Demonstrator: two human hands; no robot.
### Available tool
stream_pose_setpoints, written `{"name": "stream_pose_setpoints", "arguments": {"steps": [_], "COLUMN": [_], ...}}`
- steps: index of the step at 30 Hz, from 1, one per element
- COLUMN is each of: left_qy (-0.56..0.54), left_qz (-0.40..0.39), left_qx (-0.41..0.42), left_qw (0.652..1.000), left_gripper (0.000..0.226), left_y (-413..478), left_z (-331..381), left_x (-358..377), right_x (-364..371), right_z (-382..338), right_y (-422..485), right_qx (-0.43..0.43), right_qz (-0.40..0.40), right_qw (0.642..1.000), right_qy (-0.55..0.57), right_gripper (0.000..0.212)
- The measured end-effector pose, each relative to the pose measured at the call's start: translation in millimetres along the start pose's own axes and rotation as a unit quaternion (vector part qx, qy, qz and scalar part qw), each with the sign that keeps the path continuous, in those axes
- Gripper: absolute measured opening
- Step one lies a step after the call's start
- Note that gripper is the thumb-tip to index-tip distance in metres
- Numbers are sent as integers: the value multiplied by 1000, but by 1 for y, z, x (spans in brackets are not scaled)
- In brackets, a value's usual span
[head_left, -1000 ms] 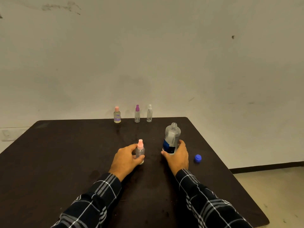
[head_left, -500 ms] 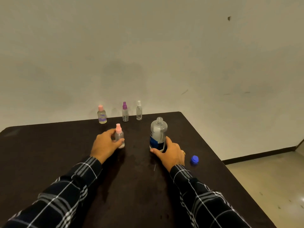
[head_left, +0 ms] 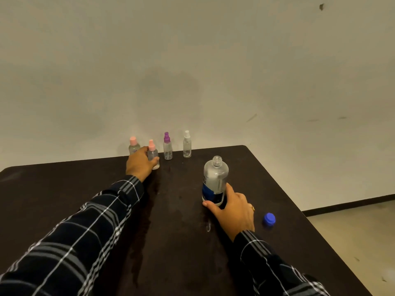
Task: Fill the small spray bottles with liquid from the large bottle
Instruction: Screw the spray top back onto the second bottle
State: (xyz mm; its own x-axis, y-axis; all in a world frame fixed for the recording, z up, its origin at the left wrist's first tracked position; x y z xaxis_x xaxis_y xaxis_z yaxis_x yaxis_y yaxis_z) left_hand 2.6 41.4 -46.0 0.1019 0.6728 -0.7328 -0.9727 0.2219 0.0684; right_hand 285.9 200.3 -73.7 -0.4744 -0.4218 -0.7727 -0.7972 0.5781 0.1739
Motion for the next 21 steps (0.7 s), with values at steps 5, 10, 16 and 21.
{"name": "stream_pose_setpoints", "arguments": {"steps": [5,10,16,21], "left_qy": [-2,-3,16,16], "left_qz": [13,31,68,146], "left_qx": [-16,-25,-46,10], "left_qw": [1000,999,996,989], "left_gripper": [36,36,42,67], "left_y": [24,34,30,5], "left_z": [6,17,26,28], "left_x": [11,18,19,20], "right_x": [1,0,-1,-1], "right_z": [1,0,-2,-4], "right_y": [1,2,2,0], "right_qx": [-4,-8,-7,-8], "right_qz": [-4,-2,-5,-5], "right_qw": [1000,1000,1000,1000], "right_qy": [-4,-3,0,-1], "right_gripper": [69,67,67,66]}}
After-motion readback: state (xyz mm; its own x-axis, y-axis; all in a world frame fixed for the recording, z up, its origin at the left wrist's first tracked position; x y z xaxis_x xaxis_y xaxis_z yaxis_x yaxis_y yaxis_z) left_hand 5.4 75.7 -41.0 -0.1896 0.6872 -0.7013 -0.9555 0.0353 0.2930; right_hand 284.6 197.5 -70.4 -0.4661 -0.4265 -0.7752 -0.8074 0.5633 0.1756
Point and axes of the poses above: each hand's wrist, its own y-axis towards the middle knuckle, its own x-axis out of the palm, z = x × y, the point moved 4 cm from there along y, towards the middle knuckle, and after that the axes turned 10 degrees about -x, right-handed, at the moved point
